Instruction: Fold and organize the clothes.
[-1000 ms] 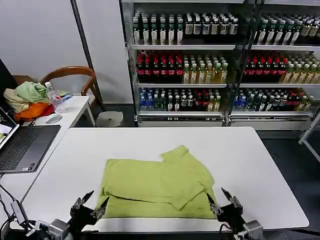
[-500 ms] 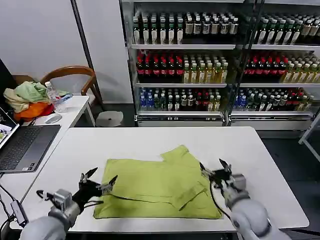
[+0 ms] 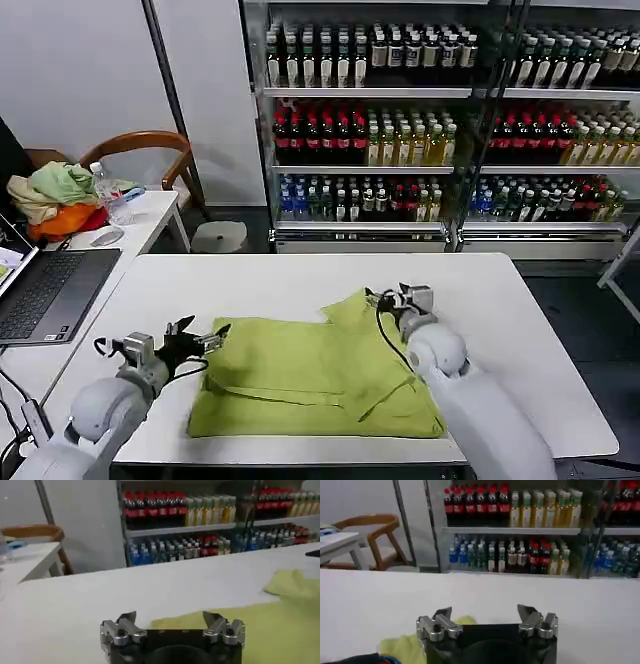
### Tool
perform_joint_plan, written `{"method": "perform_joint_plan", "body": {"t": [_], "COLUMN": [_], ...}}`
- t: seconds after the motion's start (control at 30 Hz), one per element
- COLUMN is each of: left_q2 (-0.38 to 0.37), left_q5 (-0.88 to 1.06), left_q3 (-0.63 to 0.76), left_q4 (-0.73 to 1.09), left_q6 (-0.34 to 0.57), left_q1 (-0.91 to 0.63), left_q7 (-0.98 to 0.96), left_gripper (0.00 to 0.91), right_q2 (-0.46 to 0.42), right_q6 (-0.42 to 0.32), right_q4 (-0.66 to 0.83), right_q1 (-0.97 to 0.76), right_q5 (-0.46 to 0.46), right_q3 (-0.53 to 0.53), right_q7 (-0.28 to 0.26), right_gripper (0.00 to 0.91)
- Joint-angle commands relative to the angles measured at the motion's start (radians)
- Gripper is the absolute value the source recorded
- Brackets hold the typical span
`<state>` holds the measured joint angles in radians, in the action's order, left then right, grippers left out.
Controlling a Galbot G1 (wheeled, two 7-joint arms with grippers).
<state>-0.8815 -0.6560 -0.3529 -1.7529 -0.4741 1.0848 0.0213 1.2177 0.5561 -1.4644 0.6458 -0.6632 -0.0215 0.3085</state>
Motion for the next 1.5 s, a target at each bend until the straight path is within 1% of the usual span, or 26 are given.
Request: {"method": "perform_joint_plan", "body": {"t": [0.03, 0.23, 0.6, 0.63, 0.67, 0.7, 0.73, 0.87, 1.03, 1.17, 1.4, 1.5], "left_q2": [-0.006, -0.027, -0.034, -0.032, -0.031, -0.03, -0.03, -0.031, -0.033, -0.033, -0.039, -0.038], "left_q5": [-0.021, -0.007, 0.022, 0.027, 0.032, 0.034, 0.033, 0.046, 0.052, 0.052, 0.05, 0.048], "left_q3": [0.112, 0.141, 0.154, 0.155, 0.155, 0.155, 0.154, 0.15, 0.141, 0.138, 0.135, 0.131], "left_q4": [0.227, 0.281, 0.31, 0.306, 0.303, 0.302, 0.303, 0.302, 0.282, 0.274, 0.266, 0.259], "left_q6": [-0.01, -0.002, -0.002, -0.004, -0.006, -0.007, -0.006, 0.0, 0.005, 0.008, 0.028, 0.032], "left_q1": [-0.177, -0.216, -0.225, -0.222, -0.22, -0.219, -0.22, -0.211, -0.192, -0.185, -0.176, -0.17], "left_q7": [0.014, 0.015, 0.022, 0.022, 0.024, 0.026, 0.027, 0.04, 0.052, 0.059, 0.075, 0.079], "left_gripper": [0.907, 0.907, 0.907, 0.705, 0.403, 0.071, 0.04, 0.05, 0.04, 0.05, 0.04, 0.05], "right_q2": [0.05, 0.054, 0.061, 0.064, 0.067, 0.068, 0.069, 0.07, 0.067, 0.061, 0.061, 0.061], "right_q6": [0.012, -0.024, -0.014, -0.015, -0.015, -0.01, -0.003, -0.004, -0.001, 0.0, -0.037, -0.039], "right_q4": [0.156, 0.139, 0.147, 0.148, 0.149, 0.149, 0.148, 0.148, 0.131, 0.126, 0.129, 0.128], "right_q1": [-0.093, -0.049, -0.047, -0.05, -0.053, -0.055, -0.056, -0.055, -0.051, -0.047, -0.042, -0.043], "right_q5": [-0.014, -0.01, -0.01, -0.01, -0.011, -0.011, -0.011, -0.011, -0.014, -0.014, 0.006, 0.009], "right_q3": [0.043, 0.029, 0.037, 0.038, 0.037, 0.037, 0.037, 0.039, 0.033, 0.033, 0.034, 0.032], "right_q7": [-0.012, -0.047, -0.046, -0.046, -0.046, -0.05, -0.056, -0.066, -0.058, -0.063, -0.093, -0.093], "right_gripper": [0.907, 0.907, 0.907, 0.907, 0.443, 0.0, 0.0, 0.0, 0.0, 0.0, 0.0, 0.0]}}
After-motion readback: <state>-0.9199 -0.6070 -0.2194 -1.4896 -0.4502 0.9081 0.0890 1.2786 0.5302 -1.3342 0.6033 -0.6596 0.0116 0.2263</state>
